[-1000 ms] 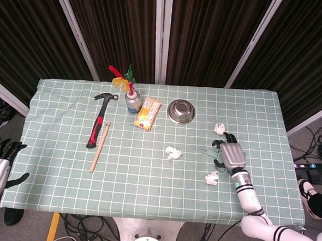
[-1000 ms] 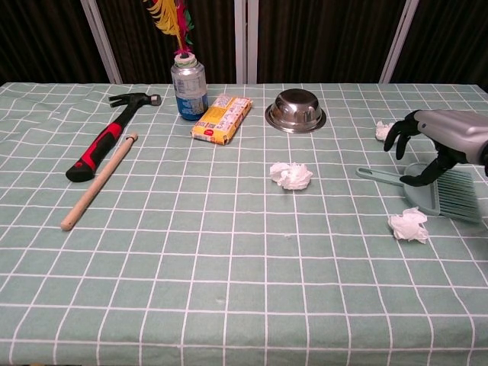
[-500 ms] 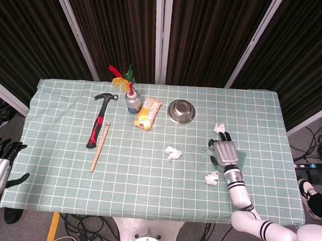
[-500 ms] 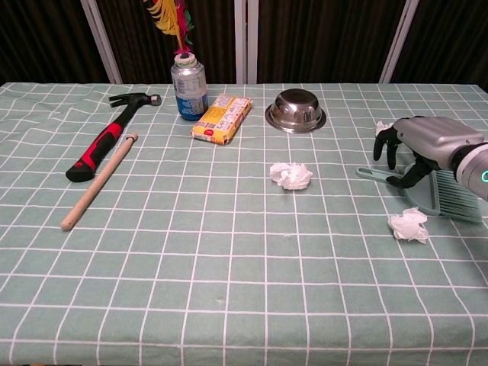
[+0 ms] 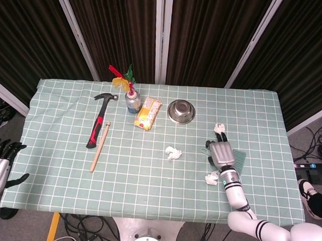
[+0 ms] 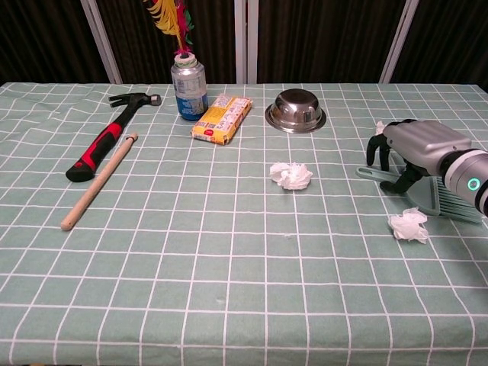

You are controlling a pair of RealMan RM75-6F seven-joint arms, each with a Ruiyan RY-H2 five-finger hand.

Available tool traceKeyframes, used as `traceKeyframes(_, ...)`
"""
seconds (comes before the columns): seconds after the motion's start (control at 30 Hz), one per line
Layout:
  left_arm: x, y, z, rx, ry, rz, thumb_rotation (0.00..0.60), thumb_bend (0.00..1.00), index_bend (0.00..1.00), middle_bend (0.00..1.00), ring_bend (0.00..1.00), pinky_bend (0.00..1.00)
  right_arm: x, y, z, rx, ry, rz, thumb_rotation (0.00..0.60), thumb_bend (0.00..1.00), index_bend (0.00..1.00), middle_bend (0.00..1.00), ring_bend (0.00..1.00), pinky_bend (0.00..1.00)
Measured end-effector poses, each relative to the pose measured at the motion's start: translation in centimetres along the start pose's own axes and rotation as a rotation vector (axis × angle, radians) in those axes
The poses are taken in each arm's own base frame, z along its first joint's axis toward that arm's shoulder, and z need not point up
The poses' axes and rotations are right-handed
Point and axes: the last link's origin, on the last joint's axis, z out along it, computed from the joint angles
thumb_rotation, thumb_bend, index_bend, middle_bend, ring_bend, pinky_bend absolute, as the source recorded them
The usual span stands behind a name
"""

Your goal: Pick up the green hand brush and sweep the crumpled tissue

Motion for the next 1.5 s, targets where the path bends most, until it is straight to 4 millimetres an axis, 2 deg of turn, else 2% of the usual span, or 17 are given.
traceKeyframes(0.1, -0.1, -0.1, 0.0, 0.002, -0.002, -0.002, 0.6, 0.13, 0.21, 0.18, 0.1, 0.06, -0.2, -0.2, 0.1, 0.001, -0.001, -0.018, 0.6, 0.24, 0.41, 0.47, 0.09, 0.08)
traceKeyframes(0.3, -0.2, -0.3, -0.1, 0.008, -0.004, -0.008, 0.6, 0.13, 0.21, 0.18, 0.1, 0.06, -0.4, -0.4, 0.1, 0.01, 0.008, -0.035, 0.6, 0.33, 0.6, 0.57, 0.18, 0.08)
traceKeyframes(0.43, -0.1, -0.3, -0.1, 0.009, -0.003, -0.007, 0.6, 0.13, 0.21, 0.18, 0.1, 0.06, 0.2, -0.3, 0.0, 0.031, 0.038, -0.026, 0.6, 0.37, 0.64, 0.61, 0.22, 0.08)
traceKeyframes(0.57, -0.1, -0.4, -0.2, 0.012, -0.002, -0.005, 0.6, 0.13, 0.21, 0.18, 0.1, 0.06, 2.1, 0.8, -0.3, 0.06, 0.082, -0.02, 0.6, 0.38, 0.64, 0.6, 0.22, 0.1)
traceKeyframes(0.8, 0.1, 0.0, -0.2, 0.008, 0.002, 0.004, 0.6, 0.13, 0.21, 0.18, 0.1, 0.06, 6.9, 3.8, -0.1, 0.137, 0.138, -0.003, 0.6, 0.39, 0.64, 0.6, 0.22, 0.14)
traceKeyframes(0.97, 0.4, 0.5, -0.2, 0.005, 0.009, 0.011, 0.6, 0.13, 0.21, 0.18, 0.1, 0.06, 8.3, 3.9, 1.6, 0.21, 0.103, 0.065, 0.6, 0.43, 0.64, 0.6, 0.22, 0.14)
traceKeyframes(1.27, 1.4, 1.2, -0.6, 0.02, 0.012, 0.034, 0.6, 0.13, 0.21, 0.18, 0.1, 0.06, 9.5, 5.5, 6.4, 0.269, 0.093, 0.119, 0.6, 0.46, 0.65, 0.6, 0.22, 0.14)
traceKeyframes(1.37, 1.5, 1.4, -0.7, 0.023, 0.01, 0.04, 0.6, 0.13, 0.21, 0.18, 0.1, 0.06, 9.2, 5.1, 7.8, 0.294, 0.079, 0.118, 0.6, 0.5, 0.65, 0.61, 0.23, 0.15)
traceKeyframes(1.5, 1.7, 1.7, -0.6, 0.027, 0.008, 0.045, 0.6, 0.13, 0.21, 0.18, 0.1, 0.06, 8.2, 3.3, 9.0, 0.331, 0.044, 0.146, 0.6, 0.52, 0.65, 0.61, 0.24, 0.16)
